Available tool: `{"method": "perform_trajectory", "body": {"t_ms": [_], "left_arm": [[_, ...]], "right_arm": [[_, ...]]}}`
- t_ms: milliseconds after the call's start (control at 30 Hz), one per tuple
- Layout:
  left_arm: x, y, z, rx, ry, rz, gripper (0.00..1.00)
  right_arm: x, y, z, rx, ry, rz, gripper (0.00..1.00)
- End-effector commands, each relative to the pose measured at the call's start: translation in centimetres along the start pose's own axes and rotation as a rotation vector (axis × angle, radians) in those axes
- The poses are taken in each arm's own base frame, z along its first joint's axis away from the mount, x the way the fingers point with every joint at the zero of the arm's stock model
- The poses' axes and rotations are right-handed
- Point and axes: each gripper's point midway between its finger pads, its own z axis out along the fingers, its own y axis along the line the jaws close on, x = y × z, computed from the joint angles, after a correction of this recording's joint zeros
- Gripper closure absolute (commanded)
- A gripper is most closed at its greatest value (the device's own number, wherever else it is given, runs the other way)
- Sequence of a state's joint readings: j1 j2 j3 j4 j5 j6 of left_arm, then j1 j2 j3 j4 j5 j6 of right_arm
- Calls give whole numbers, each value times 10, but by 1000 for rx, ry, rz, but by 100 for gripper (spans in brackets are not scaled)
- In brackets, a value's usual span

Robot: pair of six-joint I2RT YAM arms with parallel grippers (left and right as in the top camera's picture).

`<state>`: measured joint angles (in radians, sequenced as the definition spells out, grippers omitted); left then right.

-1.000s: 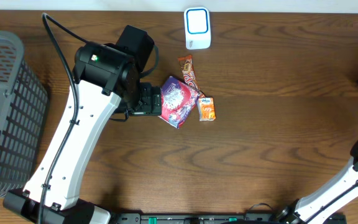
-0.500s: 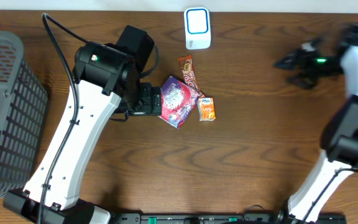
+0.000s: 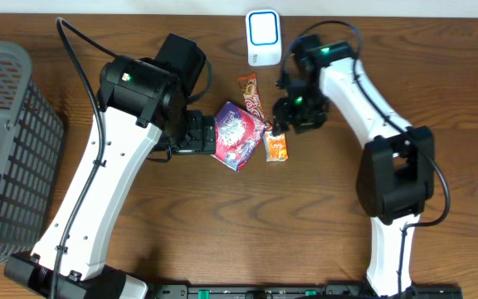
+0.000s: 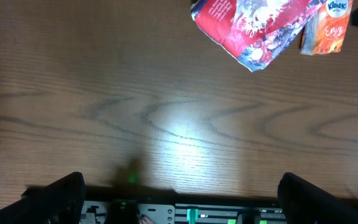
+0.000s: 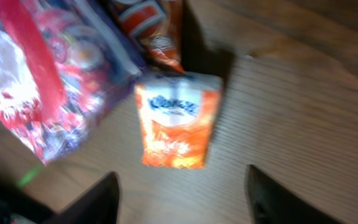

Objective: Scan the item barcode
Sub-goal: 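Reach the right gripper to the orange Kleenex pack and grasp it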

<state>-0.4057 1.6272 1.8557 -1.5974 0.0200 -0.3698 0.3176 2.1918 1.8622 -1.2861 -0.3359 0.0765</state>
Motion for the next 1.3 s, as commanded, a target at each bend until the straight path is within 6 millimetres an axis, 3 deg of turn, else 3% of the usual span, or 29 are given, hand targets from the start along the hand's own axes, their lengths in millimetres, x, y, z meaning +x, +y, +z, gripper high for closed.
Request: {"method": "perform_trajectory", "body": {"t_ms": [0,133,433,733,800,833,933,1000,1133,1267], "left_arm": [[0,3,1,-9,5,-15,2],[0,3,1,-10,5,-15,2],[0,3,1,-10,5,-15,2],[0,3,1,-10,5,-15,2],[0,3,1,-9,5,-15,2],[0,3,1,-9,5,-15,2],[0,3,1,-10,5,-15,2],[0,3,1,-10,5,-15,2],[0,3,1,-9,5,-15,2],[0,3,1,-10,5,-15,2]], "right_arm": [[2,20,1,93,-33,-8,52],[3,21,8,222,-54,18,57],[9,19,12,512,-123,29,57],[12,13,55,537,-161,27,56],[14,7,58,553,-162,36,59],[14,6,58,552,-160,46,71],[16,11,59,490,-131,40,92],[17,12,55,448,-102,29,99],[19,11,40,300,-33,65,99],[17,42,23,-164,26,-34,99]]}}
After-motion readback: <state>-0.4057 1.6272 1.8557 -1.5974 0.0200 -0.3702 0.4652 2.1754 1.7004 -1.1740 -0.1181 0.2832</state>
